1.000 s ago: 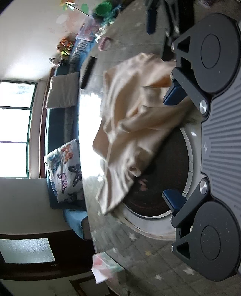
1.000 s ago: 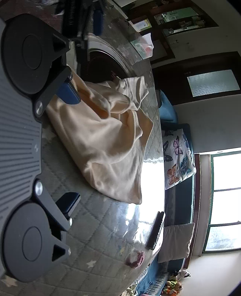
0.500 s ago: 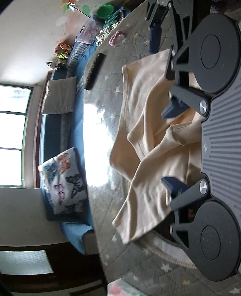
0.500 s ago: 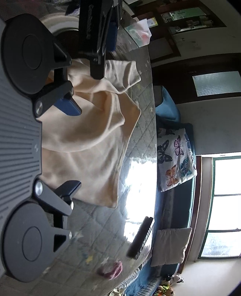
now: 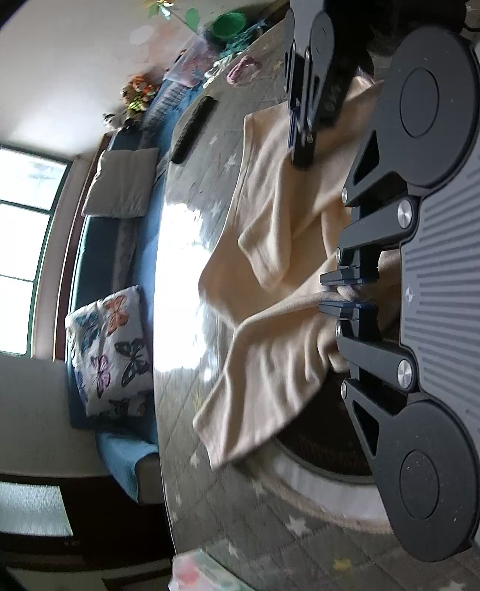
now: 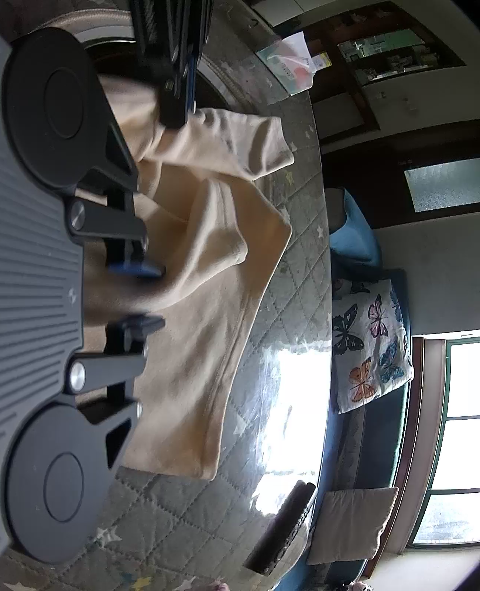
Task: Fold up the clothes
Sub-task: 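Grasp the sweatshirt hem with the left gripper while the right gripper grasps it too, then pull the sweatshirt apart with both grippers to spread it flat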
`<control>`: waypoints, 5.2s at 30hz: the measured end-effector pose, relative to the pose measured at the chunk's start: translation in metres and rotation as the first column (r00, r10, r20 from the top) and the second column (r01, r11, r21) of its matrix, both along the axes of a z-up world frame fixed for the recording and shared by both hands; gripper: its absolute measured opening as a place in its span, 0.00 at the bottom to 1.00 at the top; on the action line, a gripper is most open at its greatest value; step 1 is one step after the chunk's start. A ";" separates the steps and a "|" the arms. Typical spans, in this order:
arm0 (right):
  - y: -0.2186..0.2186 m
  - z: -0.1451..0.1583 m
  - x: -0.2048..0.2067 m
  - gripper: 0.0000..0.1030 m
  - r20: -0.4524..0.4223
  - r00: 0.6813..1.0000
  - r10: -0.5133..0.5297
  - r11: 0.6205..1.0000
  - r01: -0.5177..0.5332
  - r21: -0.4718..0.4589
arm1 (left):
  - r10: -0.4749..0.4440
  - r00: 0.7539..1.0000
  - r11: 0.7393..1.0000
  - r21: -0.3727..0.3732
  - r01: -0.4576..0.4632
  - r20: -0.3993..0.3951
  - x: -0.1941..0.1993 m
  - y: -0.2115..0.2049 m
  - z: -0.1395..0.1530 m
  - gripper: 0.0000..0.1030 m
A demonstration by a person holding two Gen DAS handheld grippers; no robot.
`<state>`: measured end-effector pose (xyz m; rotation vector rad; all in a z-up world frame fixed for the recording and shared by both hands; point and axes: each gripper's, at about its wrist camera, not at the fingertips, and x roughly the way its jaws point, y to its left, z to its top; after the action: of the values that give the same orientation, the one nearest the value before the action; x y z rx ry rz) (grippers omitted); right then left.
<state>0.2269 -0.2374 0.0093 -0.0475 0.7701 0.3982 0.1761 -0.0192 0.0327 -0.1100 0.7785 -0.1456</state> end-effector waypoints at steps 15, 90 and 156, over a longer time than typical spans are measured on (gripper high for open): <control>-0.084 0.038 -0.092 0.06 0.111 0.971 -0.211 0.977 0.205 0.066 | 0.112 0.993 0.993 -0.030 -0.111 0.023 -0.098 0.062 0.002 0.08; -0.194 0.050 -0.211 0.04 0.141 0.863 -0.485 0.874 0.472 0.116 | -0.096 0.991 0.995 -0.016 0.098 0.093 -0.148 0.004 0.020 0.50; -0.223 -0.007 -0.147 0.09 0.097 0.876 -0.473 0.870 0.481 -0.110 | -0.510 0.860 0.860 0.028 0.510 0.006 -0.152 -0.103 -0.013 0.40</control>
<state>0.0798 -0.4608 0.0021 0.0083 0.7119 -0.1282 0.0241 -0.1222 0.0194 0.1275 0.7821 -0.6426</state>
